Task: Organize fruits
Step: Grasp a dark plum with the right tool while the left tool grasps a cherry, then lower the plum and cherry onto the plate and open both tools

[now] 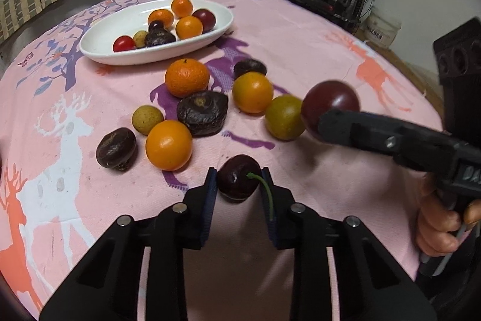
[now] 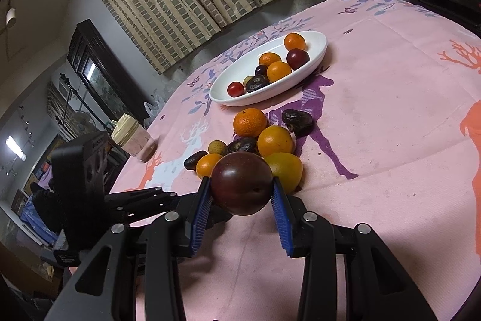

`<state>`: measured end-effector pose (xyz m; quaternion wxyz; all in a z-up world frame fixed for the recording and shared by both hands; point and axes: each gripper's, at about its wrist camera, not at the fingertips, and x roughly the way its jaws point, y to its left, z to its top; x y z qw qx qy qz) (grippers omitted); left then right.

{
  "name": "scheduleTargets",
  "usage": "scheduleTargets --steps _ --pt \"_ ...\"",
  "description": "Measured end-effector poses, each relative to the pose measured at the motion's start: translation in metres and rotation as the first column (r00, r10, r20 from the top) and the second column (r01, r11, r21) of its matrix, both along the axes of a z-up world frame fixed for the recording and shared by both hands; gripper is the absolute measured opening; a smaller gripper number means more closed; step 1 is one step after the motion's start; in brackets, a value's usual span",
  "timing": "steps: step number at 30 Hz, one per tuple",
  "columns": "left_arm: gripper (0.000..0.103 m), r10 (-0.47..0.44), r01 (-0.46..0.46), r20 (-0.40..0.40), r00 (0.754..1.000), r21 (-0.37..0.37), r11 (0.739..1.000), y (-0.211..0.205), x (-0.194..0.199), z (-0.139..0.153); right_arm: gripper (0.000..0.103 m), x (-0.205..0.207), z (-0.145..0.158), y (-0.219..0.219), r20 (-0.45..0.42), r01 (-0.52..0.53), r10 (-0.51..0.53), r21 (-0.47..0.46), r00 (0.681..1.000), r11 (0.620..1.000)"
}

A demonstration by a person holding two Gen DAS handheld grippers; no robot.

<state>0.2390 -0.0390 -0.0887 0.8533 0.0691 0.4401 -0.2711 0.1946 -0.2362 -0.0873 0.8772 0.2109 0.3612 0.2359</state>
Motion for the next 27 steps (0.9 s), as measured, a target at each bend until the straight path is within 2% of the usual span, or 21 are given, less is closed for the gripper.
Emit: scheduleTargets --steps 3,5,10,15,18,22,23,24,26,27 --pt "0.029 0.008 -0.006 0.028 1.000 -0.088 0.996 0.013 0.007 0.024 0.040 0.006 0.006 0.000 0.000 -0.021 0.021 -0.024 1.000 1.000" --pt "0.029 0.042 -0.035 0.066 0.997 -0.106 0.994 0.018 0.020 0.041 0.040 0.018 0.016 0.000 0.011 -0.012 0.012 -0.046 1.000 0.999" --pt "0.029 0.170 -0.151 0.107 0.980 -0.160 0.975 0.033 0.091 0.070 0.040 0.074 0.049 0.005 0.083 0.051 -0.041 -0.121 0.996 0.991" --pt "0.029 0.294 -0.283 0.062 0.954 -0.146 0.948 0.045 0.172 0.064 0.040 0.156 0.054 0.018 0.087 0.100 -0.084 -0.193 0.993 0.976" --pt "0.029 0.326 -0.319 0.017 0.945 -0.153 0.935 0.052 0.197 0.056 0.040 0.191 0.045 0.024 0.063 0.106 -0.094 -0.229 0.994 0.968" --pt "0.030 0.332 -0.330 -0.011 0.943 -0.119 0.936 0.054 0.219 0.040 0.041 0.212 0.034 0.034 0.042 0.088 -0.080 -0.271 0.996 0.958" --pt "0.046 0.330 -0.330 -0.019 0.944 -0.129 0.935 0.055 0.220 0.038 0.042 0.215 0.032 0.035 0.041 0.085 -0.076 -0.277 0.996 0.957" --pt "0.069 0.338 -0.338 -0.018 0.941 -0.134 0.932 0.057 0.219 0.038 0.048 0.215 0.032 0.036 0.043 0.086 -0.077 -0.280 0.996 0.956" --pt "0.080 0.370 -0.364 0.027 0.929 -0.127 0.923 0.058 0.213 0.043 0.068 0.211 0.036 0.033 0.058 0.096 -0.083 -0.277 0.995 0.956" --pt "0.083 0.370 -0.362 0.051 0.927 -0.126 0.924 0.058 0.208 0.049 0.068 0.208 0.039 0.033 0.070 0.104 -0.088 -0.272 0.994 0.957"
